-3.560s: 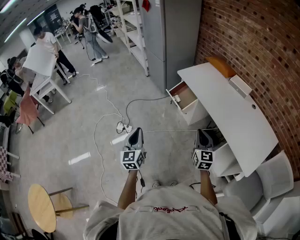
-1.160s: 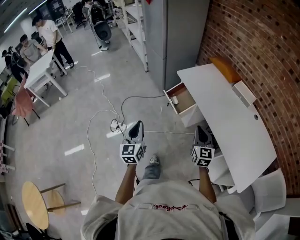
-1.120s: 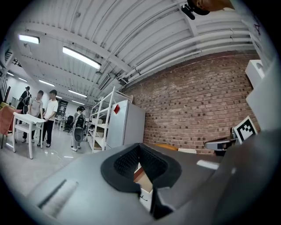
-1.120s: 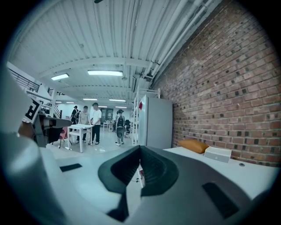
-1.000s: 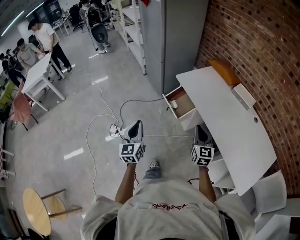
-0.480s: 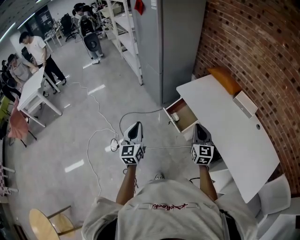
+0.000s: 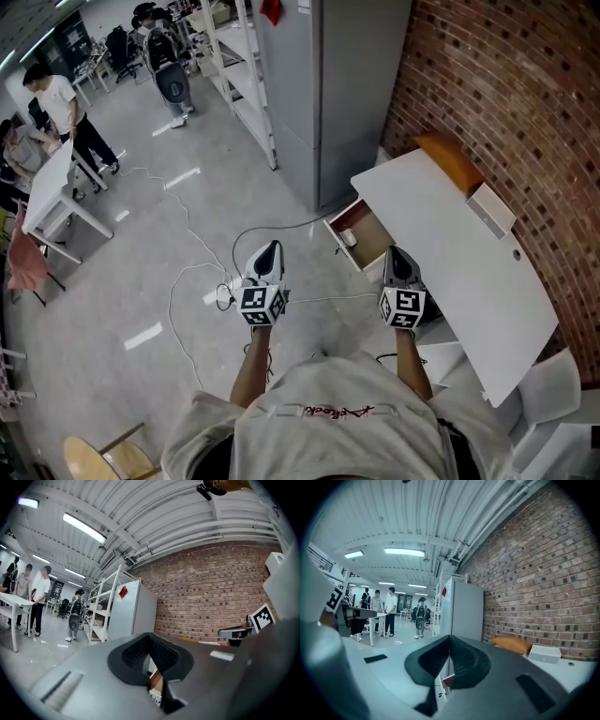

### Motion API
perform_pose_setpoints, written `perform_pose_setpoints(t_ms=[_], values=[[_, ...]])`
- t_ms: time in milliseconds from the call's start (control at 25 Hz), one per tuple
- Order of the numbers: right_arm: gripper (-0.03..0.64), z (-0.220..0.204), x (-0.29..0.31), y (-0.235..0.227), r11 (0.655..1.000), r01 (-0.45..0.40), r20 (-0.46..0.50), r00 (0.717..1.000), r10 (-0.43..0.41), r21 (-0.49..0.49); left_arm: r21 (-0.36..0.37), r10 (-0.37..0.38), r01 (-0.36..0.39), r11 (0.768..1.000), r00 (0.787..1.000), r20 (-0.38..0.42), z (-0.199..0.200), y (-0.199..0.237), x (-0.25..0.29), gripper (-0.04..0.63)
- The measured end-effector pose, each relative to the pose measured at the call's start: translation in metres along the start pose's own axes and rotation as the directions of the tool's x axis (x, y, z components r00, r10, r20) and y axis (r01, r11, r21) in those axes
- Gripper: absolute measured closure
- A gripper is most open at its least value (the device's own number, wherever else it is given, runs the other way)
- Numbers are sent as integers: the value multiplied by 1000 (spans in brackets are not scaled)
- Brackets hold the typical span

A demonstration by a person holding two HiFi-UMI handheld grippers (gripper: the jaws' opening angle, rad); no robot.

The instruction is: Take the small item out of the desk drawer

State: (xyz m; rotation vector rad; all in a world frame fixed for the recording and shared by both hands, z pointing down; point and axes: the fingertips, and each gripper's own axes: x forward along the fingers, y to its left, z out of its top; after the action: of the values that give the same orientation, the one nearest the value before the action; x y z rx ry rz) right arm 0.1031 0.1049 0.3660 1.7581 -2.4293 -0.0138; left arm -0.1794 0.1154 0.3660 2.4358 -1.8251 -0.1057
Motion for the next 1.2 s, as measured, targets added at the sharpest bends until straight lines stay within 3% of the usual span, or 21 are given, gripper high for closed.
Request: perform_pose_setpoints(t_ms=[560,1200], values=[[605,-24,23,-15,1000,22,-53,998,-22,12,-9,-36,35,999,999,-37,-17,0,39,586],[605,-12,143,-58,998,-66,-29,997,66,10,25,21,-20,999,999,-44,-13,15,149,586]])
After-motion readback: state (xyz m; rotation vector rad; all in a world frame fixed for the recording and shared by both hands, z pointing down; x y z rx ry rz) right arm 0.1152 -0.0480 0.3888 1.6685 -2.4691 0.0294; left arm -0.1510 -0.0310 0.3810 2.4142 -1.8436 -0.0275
